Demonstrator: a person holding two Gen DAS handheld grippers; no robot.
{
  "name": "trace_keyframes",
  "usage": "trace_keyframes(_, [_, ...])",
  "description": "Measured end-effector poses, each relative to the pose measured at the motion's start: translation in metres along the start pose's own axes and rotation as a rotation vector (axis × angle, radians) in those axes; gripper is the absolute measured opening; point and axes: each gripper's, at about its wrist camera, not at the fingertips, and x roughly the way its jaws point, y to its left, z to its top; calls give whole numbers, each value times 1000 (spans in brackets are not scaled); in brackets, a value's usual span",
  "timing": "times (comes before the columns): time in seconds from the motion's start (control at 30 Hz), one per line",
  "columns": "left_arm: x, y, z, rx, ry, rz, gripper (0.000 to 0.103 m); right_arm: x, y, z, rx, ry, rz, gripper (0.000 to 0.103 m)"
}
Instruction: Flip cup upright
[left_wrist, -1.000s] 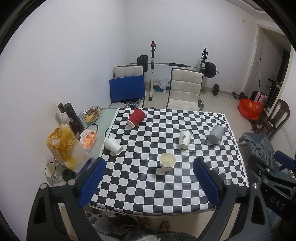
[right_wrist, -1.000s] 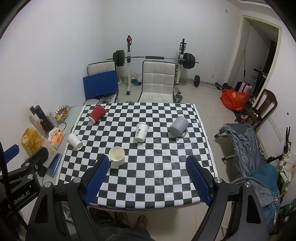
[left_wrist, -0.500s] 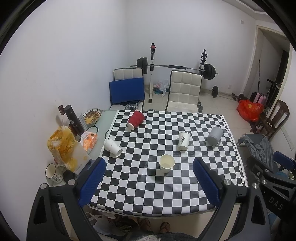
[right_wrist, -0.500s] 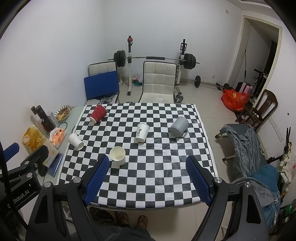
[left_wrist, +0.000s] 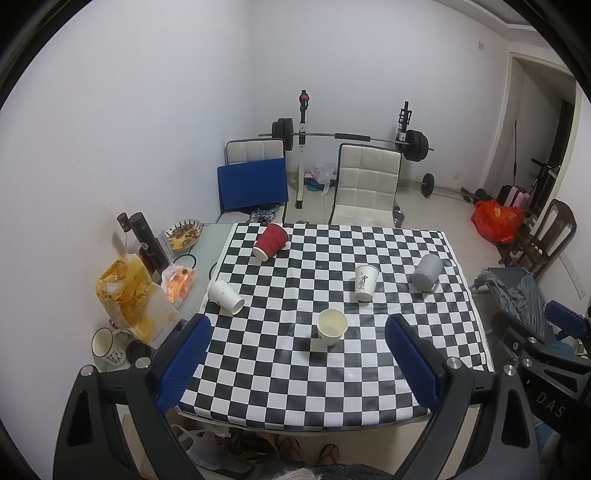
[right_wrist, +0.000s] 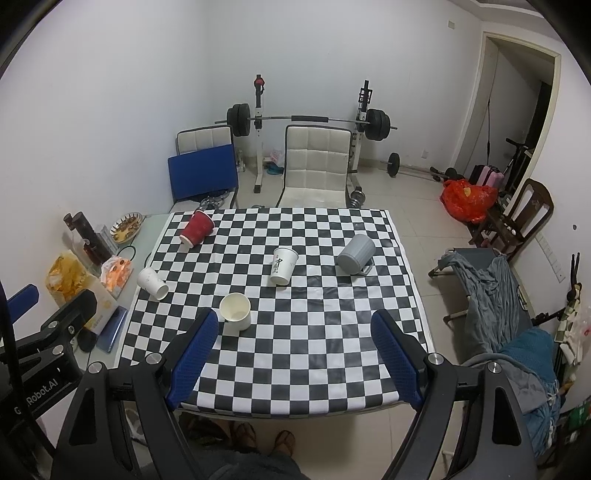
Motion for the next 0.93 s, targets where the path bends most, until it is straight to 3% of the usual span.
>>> trace_keyframes(0.93, [-11, -2, 4, -1, -17, -1, 96, -11, 2, -2, 1, -7, 5, 86])
